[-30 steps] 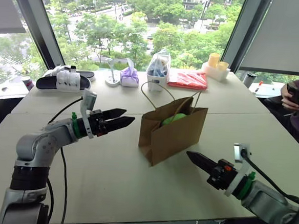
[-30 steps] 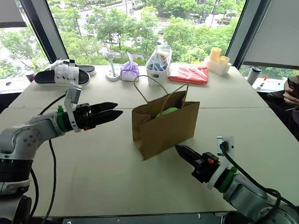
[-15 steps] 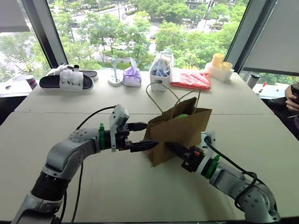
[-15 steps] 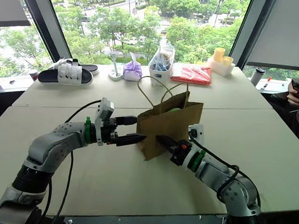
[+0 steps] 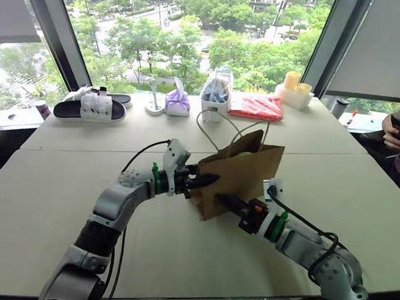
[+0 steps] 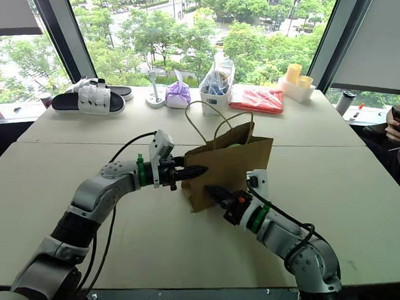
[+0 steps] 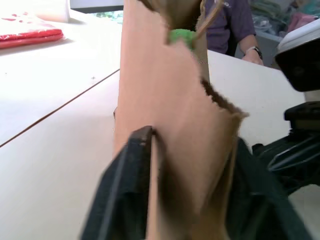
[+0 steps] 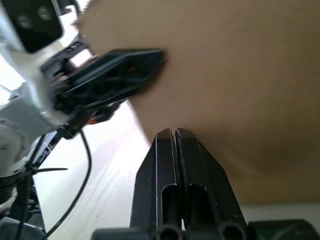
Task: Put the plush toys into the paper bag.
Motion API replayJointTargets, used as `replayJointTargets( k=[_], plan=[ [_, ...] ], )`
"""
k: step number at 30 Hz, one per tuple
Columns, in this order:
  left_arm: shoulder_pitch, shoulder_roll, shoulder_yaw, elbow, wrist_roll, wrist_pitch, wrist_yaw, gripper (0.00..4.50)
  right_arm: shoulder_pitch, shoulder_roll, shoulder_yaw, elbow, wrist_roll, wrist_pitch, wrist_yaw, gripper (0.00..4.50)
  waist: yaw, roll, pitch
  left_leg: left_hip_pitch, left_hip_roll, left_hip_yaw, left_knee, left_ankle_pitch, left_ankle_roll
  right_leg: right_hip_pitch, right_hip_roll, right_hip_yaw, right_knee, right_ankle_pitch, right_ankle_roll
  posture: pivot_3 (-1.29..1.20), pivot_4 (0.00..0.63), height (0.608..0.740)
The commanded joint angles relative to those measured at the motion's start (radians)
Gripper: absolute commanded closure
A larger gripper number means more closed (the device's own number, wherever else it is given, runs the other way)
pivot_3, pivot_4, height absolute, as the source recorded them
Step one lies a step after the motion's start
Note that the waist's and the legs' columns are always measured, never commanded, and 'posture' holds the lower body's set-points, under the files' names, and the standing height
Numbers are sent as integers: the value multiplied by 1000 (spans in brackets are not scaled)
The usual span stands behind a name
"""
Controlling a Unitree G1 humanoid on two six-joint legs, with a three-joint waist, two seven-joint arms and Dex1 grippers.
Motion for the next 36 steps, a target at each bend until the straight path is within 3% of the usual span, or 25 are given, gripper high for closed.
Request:
replayJointTargets(
  k=[1,5,11,17,20,23,28,32,36],
  plan=[
    [-47,-20,11,11,12,-48,-10,4429,59,-41,-62,-118,81,35,5,4500,1,0,0,0,0,0,0,0,0,0,0,0,0,0,0,0,150,740],
    [-114,-22,46,49,-59,-62,-139,4429,193,-121,-139,-206,159,70,21,4500,3,0,0,0,0,0,0,0,0,0,0,0,0,0,0,0,150,740],
    [-347,6,5,448,21,-248,-442,4429,309,-182,-191,-245,202,67,32,4500,-2,0,0,0,0,3,1,0,0,1,0,-1,0,0,0,0,150,740],
    [-521,-53,-1,892,163,-517,-494,4429,378,-165,-184,-302,192,46,-13,4500,1,-2,1,0,0,3,1,-1,1,2,0,-1,-1,0,1,0,150,740],
    [-563,-73,8,1015,211,-586,-505,4429,409,-151,-177,-332,198,33,-38,4500,2,-3,2,-1,0,3,1,-1,2,1,0,-1,-1,1,2,0,150,740],
    [-582,-82,19,1077,243,-621,-497,3677,434,-148,-171,-351,194,22,-54,4500,2,-3,2,-1,-1,3,1,-1,2,2,0,-1,-1,1,2,0,150,740],
    [-573,-51,47,1085,275,-659,-434,1283,400,-183,-168,-324,190,27,-34,4500,-3,-4,2,-1,0,3,1,-1,2,1,0,-1,0,1,2,0,150,740],
    [-526,15,92,1006,249,-617,-423,1283,360,-232,-194,-277,179,26,6,4500,-8,-4,2,0,0,2,1,-1,2,1,0,-1,0,1,2,0,150,740],
    [-356,106,139,730,194,-450,-428,1283,326,-285,-228,-215,161,19,65,4500,-14,-3,2,0,0,0,1,-1,2,1,0,-1,1,1,2,0,150,740]
  ],
)
